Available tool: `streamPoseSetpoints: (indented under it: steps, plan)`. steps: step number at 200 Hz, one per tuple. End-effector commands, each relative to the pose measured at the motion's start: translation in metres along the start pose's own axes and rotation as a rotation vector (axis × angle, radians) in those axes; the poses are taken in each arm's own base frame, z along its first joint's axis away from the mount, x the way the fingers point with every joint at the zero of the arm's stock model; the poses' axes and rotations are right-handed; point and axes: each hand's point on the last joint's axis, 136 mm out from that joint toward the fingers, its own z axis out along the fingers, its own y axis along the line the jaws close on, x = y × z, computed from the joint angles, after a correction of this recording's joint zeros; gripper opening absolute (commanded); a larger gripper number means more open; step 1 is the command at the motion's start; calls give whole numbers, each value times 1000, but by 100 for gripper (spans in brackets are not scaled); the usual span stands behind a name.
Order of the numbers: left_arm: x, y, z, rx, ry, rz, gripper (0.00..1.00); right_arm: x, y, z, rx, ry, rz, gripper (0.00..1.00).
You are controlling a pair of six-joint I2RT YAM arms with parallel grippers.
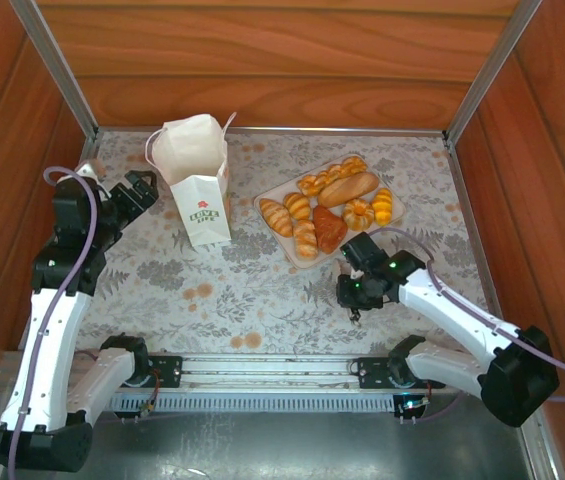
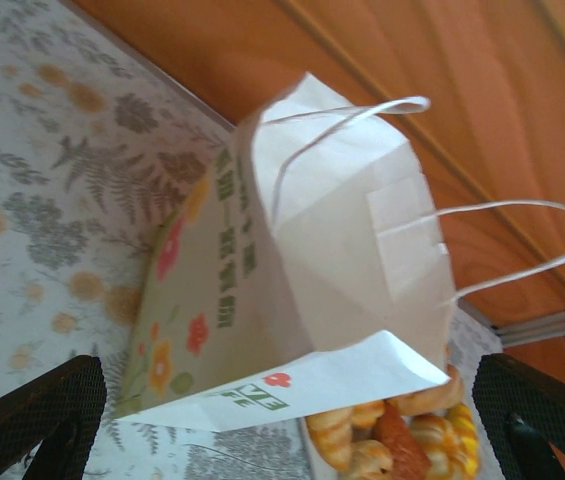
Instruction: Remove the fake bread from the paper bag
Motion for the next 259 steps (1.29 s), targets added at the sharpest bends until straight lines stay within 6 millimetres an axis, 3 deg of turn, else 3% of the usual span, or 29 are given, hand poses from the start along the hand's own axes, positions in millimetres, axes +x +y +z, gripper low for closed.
streamPoseSetpoints:
  steps: [1,113,145,195,259]
  plan:
    - [-4,17,-2,-81,-43,32,100,-13,13,8,-36,-41,-35,26]
    - [-6,26,-1,-125,-65,55,100,-72,33,39,-3,-124,-128,26]
    - [-5,38,-2,-167,-88,63,100,-68,20,49,95,-54,-122,30]
    - [2,81,-4,-321,-145,85,100,-42,-5,59,232,36,-98,45]
    - [2,114,-11,-450,-231,71,100,-19,-17,59,271,89,-73,54]
